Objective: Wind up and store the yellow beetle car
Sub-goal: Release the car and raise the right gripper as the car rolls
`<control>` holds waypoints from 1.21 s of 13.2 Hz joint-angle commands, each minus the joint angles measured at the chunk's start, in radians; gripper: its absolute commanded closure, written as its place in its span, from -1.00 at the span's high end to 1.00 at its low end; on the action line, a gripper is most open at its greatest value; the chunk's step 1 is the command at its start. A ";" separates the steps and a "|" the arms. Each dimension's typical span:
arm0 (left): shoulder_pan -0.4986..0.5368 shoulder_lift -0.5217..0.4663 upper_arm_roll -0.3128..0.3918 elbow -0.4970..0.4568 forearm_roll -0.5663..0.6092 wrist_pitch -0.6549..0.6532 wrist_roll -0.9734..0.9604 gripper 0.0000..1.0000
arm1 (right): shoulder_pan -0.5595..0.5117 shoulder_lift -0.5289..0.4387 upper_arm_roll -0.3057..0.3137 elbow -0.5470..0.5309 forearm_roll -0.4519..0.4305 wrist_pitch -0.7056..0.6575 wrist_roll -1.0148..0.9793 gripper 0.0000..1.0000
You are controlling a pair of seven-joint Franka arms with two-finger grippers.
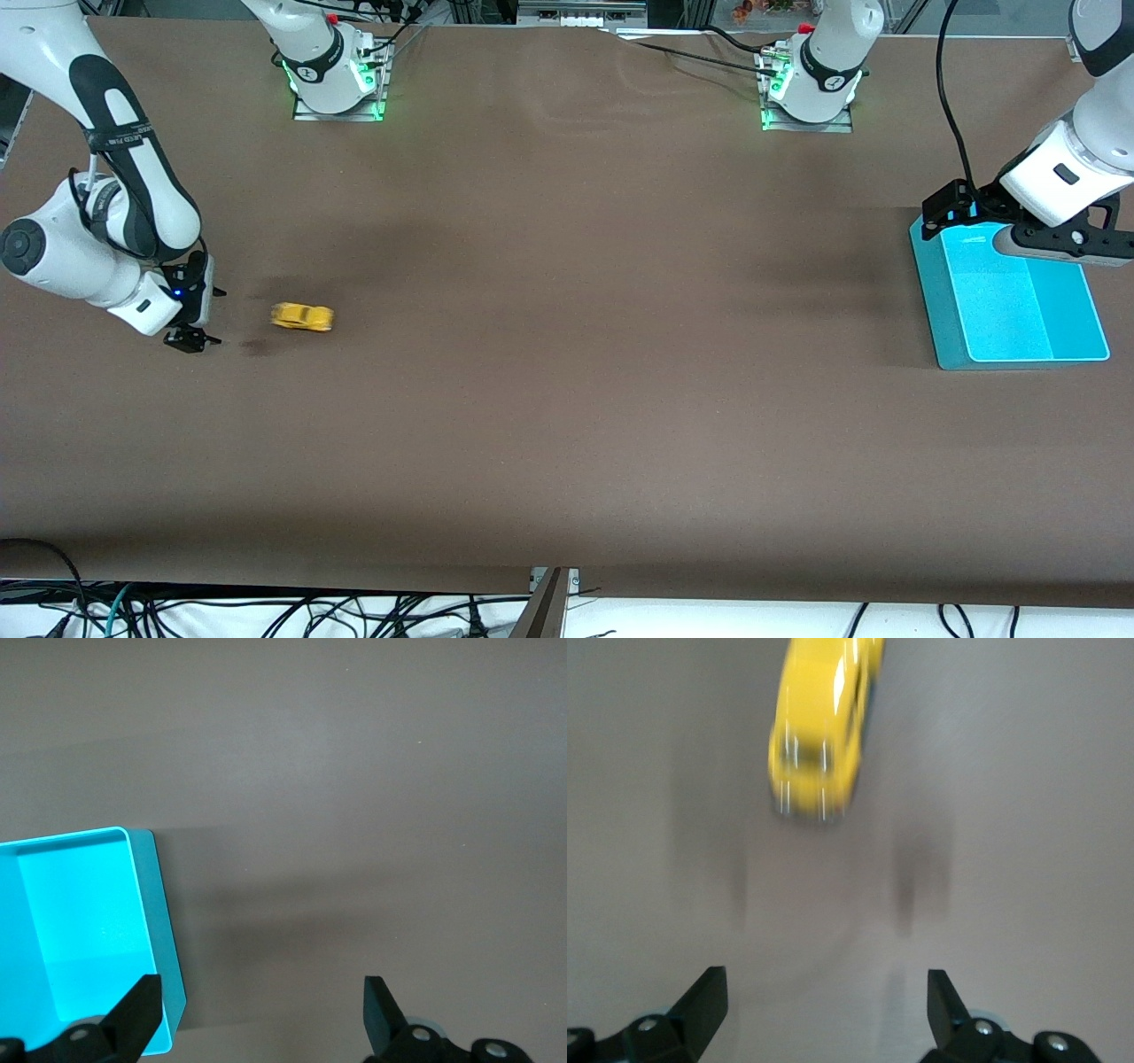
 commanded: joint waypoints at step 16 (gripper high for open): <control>0.012 0.028 -0.003 0.037 -0.011 -0.024 0.008 1.00 | 0.133 -0.113 0.037 0.186 -0.014 -0.186 0.176 0.99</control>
